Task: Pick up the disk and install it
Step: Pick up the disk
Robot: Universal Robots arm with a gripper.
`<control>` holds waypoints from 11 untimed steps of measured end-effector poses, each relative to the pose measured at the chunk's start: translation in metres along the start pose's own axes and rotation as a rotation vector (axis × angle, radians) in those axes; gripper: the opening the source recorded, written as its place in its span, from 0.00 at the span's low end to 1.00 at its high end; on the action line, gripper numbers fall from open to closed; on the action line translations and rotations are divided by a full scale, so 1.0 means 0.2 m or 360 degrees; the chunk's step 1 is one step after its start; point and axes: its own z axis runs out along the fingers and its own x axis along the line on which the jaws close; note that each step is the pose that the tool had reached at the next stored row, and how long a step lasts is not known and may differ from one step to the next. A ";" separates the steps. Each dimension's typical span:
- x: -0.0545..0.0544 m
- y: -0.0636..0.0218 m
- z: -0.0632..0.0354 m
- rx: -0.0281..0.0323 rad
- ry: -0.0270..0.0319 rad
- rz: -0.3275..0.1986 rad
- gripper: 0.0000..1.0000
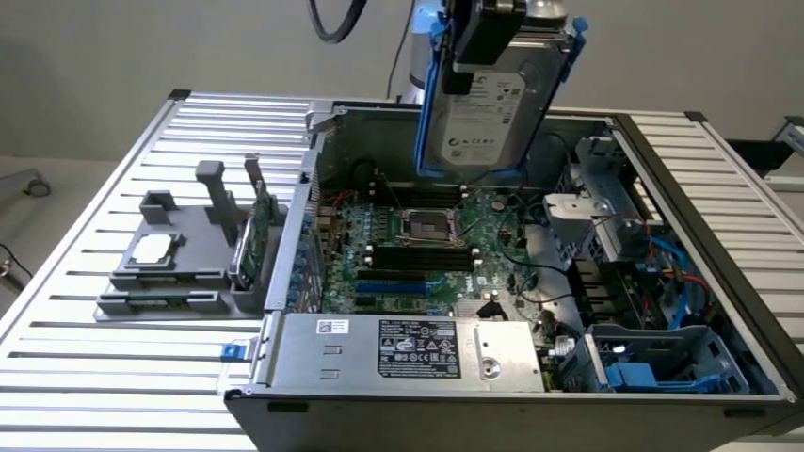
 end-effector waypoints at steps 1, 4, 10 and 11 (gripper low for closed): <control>0.01 -0.009 -0.002 0.00000 0.00000 0.0000 0.33; 0.05 -0.039 -0.009 0.00000 -0.00002 0.0000 0.33; 0.12 -0.102 -0.023 0.00000 -0.00009 0.0000 0.33; 0.14 -0.112 -0.026 0.00000 -0.00010 0.0000 0.33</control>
